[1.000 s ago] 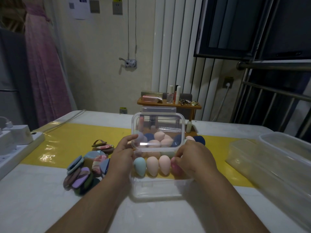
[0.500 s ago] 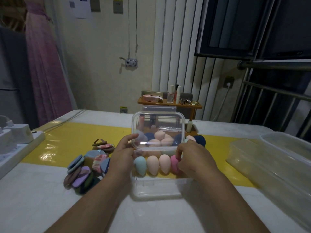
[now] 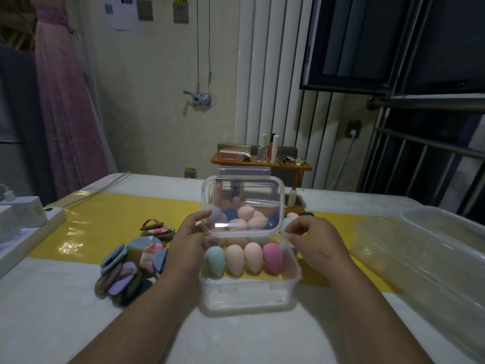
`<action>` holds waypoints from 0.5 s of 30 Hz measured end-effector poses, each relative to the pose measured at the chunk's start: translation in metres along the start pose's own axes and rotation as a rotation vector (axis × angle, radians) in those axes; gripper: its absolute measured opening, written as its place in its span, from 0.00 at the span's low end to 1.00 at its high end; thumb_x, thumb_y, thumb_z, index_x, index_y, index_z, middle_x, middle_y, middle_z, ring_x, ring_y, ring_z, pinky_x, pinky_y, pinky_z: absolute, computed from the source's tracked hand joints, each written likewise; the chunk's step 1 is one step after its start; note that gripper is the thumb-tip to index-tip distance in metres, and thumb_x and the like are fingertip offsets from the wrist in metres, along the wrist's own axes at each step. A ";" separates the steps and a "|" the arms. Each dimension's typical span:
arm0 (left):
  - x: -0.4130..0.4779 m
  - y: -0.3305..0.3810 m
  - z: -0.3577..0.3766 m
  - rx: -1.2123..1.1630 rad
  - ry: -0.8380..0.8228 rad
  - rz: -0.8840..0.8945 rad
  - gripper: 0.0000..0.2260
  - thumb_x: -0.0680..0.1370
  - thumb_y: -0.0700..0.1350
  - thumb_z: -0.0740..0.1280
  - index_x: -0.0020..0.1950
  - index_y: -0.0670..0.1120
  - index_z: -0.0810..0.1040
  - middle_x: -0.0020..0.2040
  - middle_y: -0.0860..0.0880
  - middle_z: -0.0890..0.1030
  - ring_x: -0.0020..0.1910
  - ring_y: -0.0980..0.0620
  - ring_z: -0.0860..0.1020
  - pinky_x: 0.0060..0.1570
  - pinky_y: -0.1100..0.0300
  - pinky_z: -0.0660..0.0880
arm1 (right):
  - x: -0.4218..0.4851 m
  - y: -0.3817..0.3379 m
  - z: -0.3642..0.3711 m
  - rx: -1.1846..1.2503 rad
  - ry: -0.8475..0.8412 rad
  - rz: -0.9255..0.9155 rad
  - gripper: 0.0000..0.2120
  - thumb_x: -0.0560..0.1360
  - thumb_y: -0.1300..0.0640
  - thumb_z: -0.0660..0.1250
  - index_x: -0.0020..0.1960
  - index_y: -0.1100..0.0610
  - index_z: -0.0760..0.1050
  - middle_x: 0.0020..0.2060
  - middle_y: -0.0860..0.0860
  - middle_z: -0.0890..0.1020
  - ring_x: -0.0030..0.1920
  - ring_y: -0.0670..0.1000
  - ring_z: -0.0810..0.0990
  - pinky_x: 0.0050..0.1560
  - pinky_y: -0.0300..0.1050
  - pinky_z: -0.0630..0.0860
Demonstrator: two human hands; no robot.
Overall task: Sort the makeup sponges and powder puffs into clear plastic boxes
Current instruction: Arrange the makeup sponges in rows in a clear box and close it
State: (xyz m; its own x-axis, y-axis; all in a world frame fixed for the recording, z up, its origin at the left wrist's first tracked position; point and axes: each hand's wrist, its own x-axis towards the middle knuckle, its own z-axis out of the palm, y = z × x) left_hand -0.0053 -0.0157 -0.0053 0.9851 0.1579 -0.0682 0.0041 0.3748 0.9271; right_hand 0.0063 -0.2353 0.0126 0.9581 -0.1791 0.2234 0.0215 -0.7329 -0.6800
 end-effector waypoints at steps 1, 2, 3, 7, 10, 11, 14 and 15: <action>0.000 0.000 0.000 0.006 0.001 0.003 0.23 0.77 0.31 0.57 0.56 0.56 0.82 0.59 0.45 0.81 0.53 0.41 0.81 0.39 0.52 0.80 | 0.002 0.003 0.000 0.000 0.030 0.014 0.08 0.76 0.61 0.69 0.44 0.48 0.80 0.51 0.47 0.82 0.53 0.52 0.79 0.47 0.40 0.70; 0.000 0.000 0.000 0.013 0.004 0.007 0.23 0.77 0.31 0.58 0.56 0.56 0.82 0.59 0.45 0.81 0.53 0.41 0.81 0.38 0.53 0.79 | 0.003 0.006 0.000 -0.013 0.058 0.030 0.08 0.76 0.61 0.68 0.47 0.49 0.81 0.54 0.47 0.82 0.54 0.53 0.79 0.48 0.40 0.69; -0.001 0.001 0.000 0.019 0.005 0.010 0.23 0.77 0.31 0.58 0.56 0.56 0.82 0.59 0.45 0.80 0.53 0.42 0.81 0.38 0.53 0.79 | 0.005 0.009 0.001 -0.039 0.076 0.045 0.09 0.77 0.62 0.67 0.51 0.50 0.82 0.55 0.48 0.82 0.54 0.53 0.79 0.48 0.41 0.70; -0.002 0.003 0.001 0.022 0.005 0.010 0.23 0.78 0.31 0.57 0.57 0.56 0.81 0.59 0.45 0.80 0.52 0.43 0.81 0.35 0.56 0.79 | 0.010 0.019 0.012 -0.140 -0.008 0.084 0.20 0.75 0.64 0.68 0.62 0.46 0.78 0.60 0.48 0.80 0.53 0.53 0.78 0.51 0.44 0.75; -0.004 0.004 0.002 0.022 0.005 0.001 0.23 0.78 0.31 0.56 0.58 0.55 0.81 0.58 0.46 0.80 0.51 0.44 0.81 0.33 0.57 0.79 | 0.010 0.027 0.019 -0.199 -0.122 0.083 0.21 0.75 0.58 0.70 0.65 0.44 0.76 0.63 0.48 0.79 0.57 0.52 0.77 0.55 0.46 0.77; -0.004 0.004 0.002 0.024 0.003 0.001 0.23 0.78 0.31 0.56 0.57 0.56 0.81 0.58 0.47 0.80 0.51 0.44 0.81 0.34 0.56 0.79 | 0.010 0.028 0.020 -0.217 -0.149 0.081 0.21 0.75 0.57 0.70 0.66 0.45 0.76 0.63 0.48 0.79 0.57 0.52 0.77 0.56 0.46 0.76; -0.005 0.006 0.002 0.066 0.008 0.000 0.23 0.79 0.31 0.56 0.58 0.56 0.80 0.57 0.49 0.79 0.50 0.46 0.80 0.31 0.59 0.78 | 0.011 0.031 0.023 -0.227 -0.144 0.094 0.16 0.73 0.53 0.71 0.60 0.44 0.76 0.56 0.47 0.81 0.52 0.52 0.79 0.53 0.48 0.78; -0.006 0.006 0.002 0.070 0.010 -0.002 0.23 0.78 0.31 0.56 0.58 0.56 0.79 0.57 0.49 0.79 0.50 0.45 0.80 0.32 0.57 0.79 | 0.011 0.031 0.023 -0.220 -0.129 0.103 0.14 0.72 0.51 0.72 0.56 0.44 0.75 0.53 0.47 0.82 0.49 0.52 0.79 0.51 0.49 0.79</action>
State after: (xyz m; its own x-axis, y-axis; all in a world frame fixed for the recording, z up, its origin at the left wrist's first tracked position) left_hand -0.0103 -0.0163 0.0014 0.9833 0.1665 -0.0735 0.0186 0.3100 0.9506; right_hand 0.0242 -0.2448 -0.0222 0.9808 -0.1854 0.0602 -0.1272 -0.8427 -0.5232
